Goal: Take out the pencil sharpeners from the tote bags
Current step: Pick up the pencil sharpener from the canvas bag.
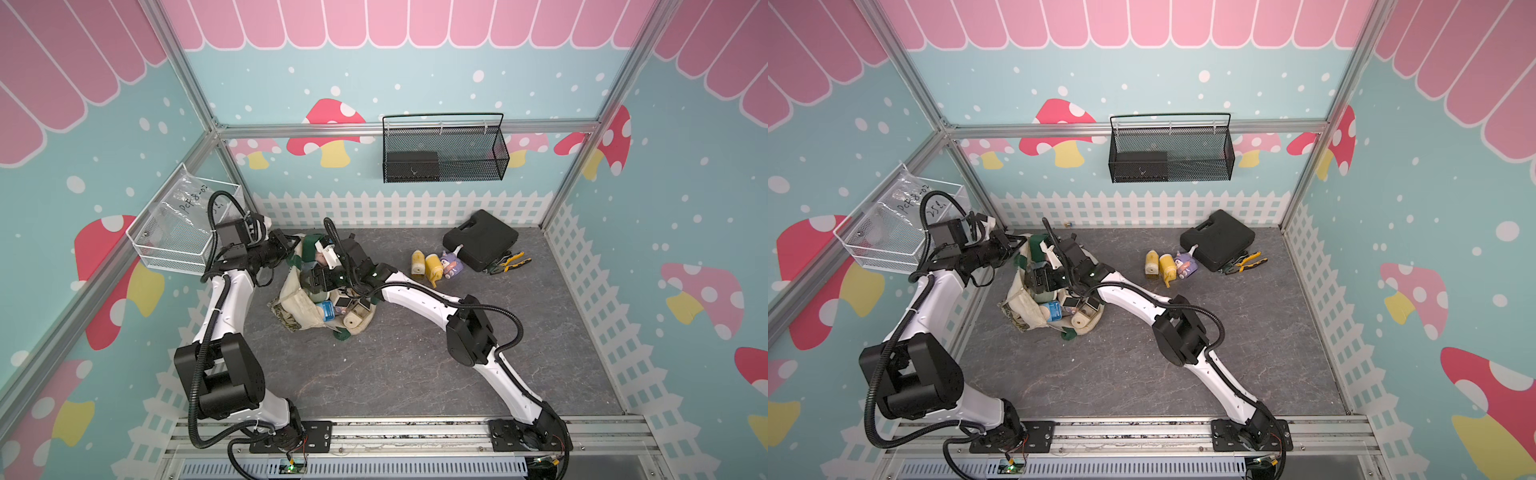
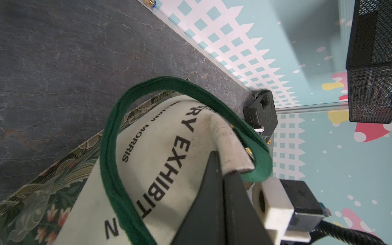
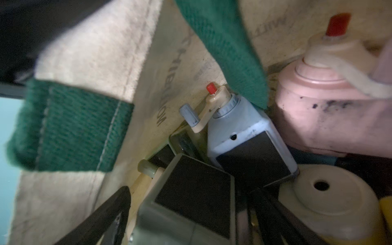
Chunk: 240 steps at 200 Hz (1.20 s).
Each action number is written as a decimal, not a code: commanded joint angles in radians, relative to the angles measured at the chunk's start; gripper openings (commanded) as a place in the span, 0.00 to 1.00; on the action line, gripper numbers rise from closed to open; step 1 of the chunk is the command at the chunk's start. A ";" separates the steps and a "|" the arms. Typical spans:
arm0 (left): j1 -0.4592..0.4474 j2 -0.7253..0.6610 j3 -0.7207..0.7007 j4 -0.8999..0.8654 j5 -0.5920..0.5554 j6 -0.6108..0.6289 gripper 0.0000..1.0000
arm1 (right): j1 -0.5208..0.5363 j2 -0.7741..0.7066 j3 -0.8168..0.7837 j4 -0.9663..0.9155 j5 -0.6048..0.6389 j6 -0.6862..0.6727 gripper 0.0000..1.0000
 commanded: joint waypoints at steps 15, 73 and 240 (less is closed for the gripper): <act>0.018 -0.017 0.004 0.040 0.015 -0.010 0.00 | 0.020 0.038 0.044 -0.055 0.027 0.037 0.85; 0.019 -0.017 0.004 0.040 0.016 -0.009 0.00 | 0.020 0.022 0.054 -0.049 0.011 0.054 0.65; 0.020 -0.018 0.004 0.039 0.015 -0.010 0.00 | 0.020 -0.144 0.008 -0.018 0.061 -0.041 0.57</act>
